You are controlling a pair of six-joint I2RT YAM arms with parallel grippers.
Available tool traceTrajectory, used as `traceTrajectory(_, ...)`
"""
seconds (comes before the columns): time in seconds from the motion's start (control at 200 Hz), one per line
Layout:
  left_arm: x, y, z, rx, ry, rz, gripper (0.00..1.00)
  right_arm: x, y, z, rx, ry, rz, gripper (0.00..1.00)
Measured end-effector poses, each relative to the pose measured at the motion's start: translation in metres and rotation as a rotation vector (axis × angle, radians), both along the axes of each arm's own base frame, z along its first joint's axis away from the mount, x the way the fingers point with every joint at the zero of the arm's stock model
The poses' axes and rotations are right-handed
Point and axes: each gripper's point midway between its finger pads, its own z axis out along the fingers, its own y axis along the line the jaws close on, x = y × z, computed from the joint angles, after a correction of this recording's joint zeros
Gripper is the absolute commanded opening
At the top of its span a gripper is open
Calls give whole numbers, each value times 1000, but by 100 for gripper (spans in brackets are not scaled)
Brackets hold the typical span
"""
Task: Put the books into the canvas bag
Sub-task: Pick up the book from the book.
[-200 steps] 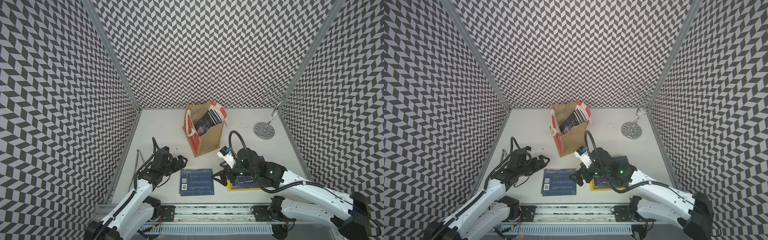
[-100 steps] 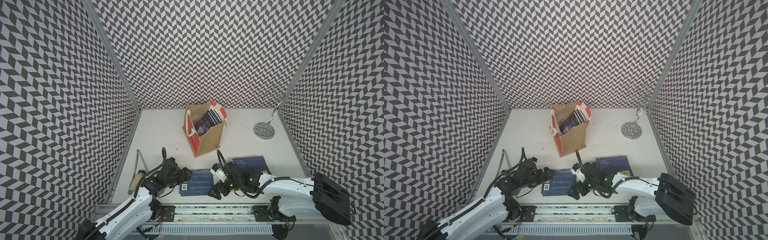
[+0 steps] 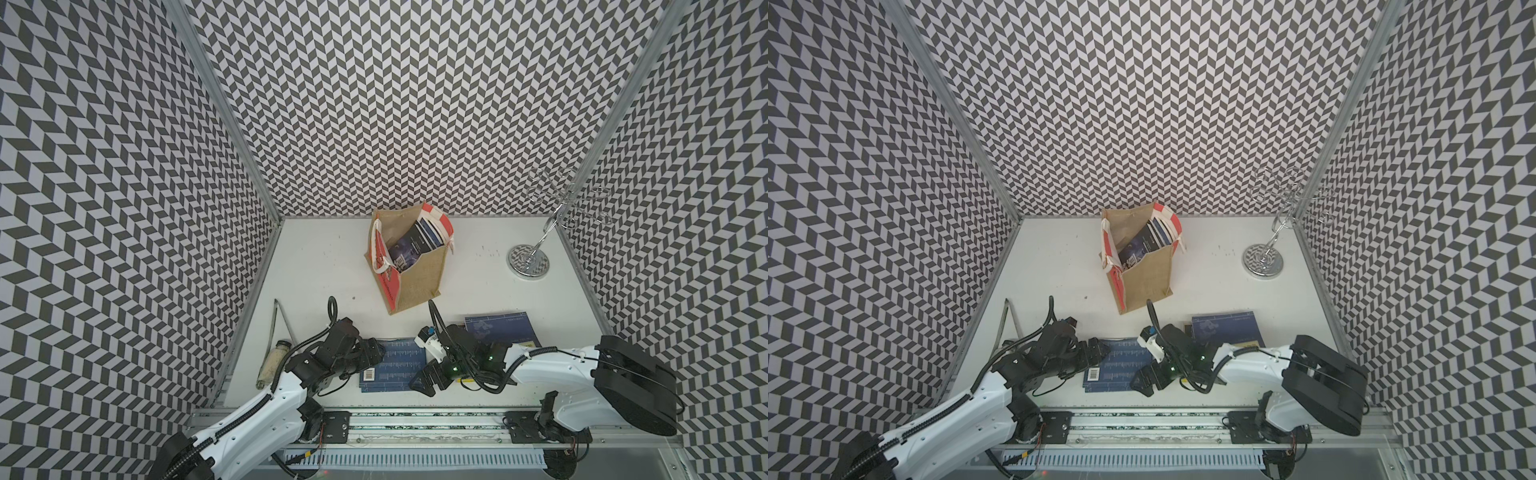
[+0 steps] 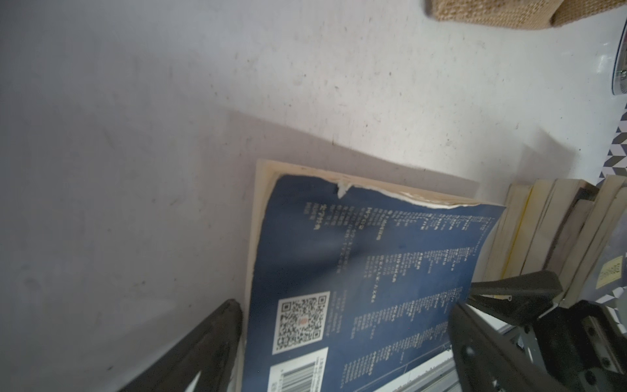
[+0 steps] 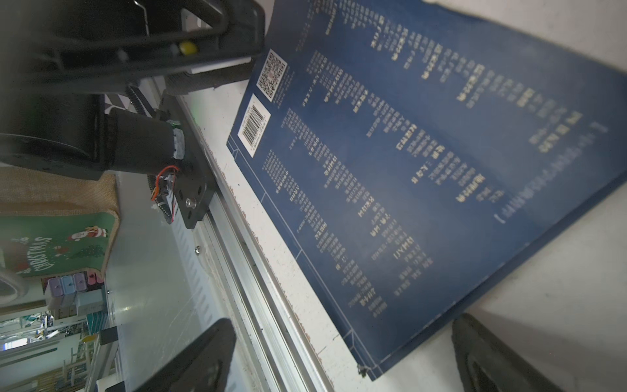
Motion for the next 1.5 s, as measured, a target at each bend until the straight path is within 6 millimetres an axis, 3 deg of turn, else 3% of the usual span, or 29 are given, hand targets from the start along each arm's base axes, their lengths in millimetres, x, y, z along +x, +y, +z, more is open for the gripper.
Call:
traceTrajectory(0.586, 4, -19, 5, 30, 3, -95, 93, 29, -12, 2, 49, -7, -60, 99)
traceTrajectory(0.776, 9, -23, 17, 37, -29, -101, 92, 33, -12, 0, 48, -15, -63, 98)
traceTrajectory(1.502, 6, -24, 23, 115, -34, -125, 93, 35, -10, -1, 56, -35, -48, 98)
